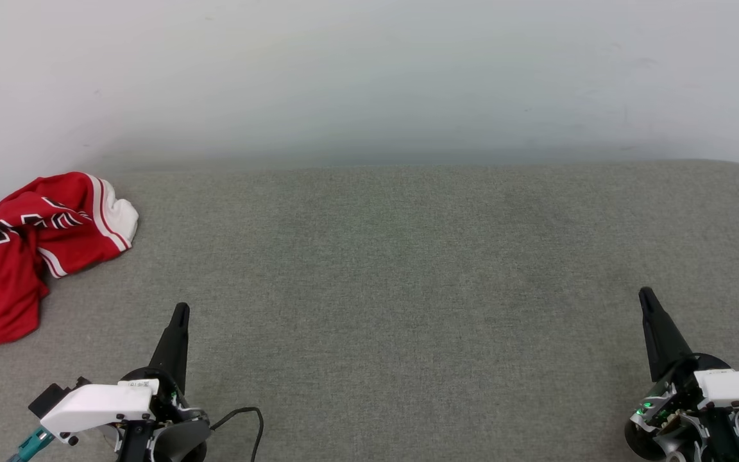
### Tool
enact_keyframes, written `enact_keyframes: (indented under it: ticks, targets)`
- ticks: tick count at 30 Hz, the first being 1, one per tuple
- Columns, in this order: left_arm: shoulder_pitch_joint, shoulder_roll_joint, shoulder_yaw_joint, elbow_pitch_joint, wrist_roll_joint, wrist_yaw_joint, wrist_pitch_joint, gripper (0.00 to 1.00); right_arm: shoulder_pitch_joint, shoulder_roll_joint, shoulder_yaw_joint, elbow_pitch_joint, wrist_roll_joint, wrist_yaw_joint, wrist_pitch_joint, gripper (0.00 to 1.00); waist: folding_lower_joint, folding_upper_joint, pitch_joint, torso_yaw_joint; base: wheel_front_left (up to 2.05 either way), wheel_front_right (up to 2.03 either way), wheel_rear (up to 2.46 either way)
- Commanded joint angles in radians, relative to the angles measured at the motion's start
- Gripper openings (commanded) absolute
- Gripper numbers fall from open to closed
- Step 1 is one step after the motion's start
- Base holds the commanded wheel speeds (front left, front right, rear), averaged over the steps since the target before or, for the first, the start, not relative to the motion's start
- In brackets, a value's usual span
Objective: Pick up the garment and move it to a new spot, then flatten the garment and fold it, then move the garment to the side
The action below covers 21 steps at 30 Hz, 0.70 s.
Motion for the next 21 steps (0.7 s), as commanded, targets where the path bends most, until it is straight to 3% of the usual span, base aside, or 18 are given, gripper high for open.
enact_keyframes:
  ticks: [1,21]
  targets:
    - [-0.008,-0.002,0.004,0.001,0.003,-0.003,0.005,0.00,-0.011,0.004,-0.001,0.002,-0.006,0.000,0.002,0.00,-0.0001,-0.0001,0.000,0.000,0.00,0.00,0.00]
    - [-0.008,-0.002,0.004,0.001,0.003,-0.003,0.005,0.00,-0.011,0.004,-0.001,0.002,-0.006,0.000,0.002,0.00,-0.0001,-0.0001,0.000,0.000,0.00,0.00,0.00]
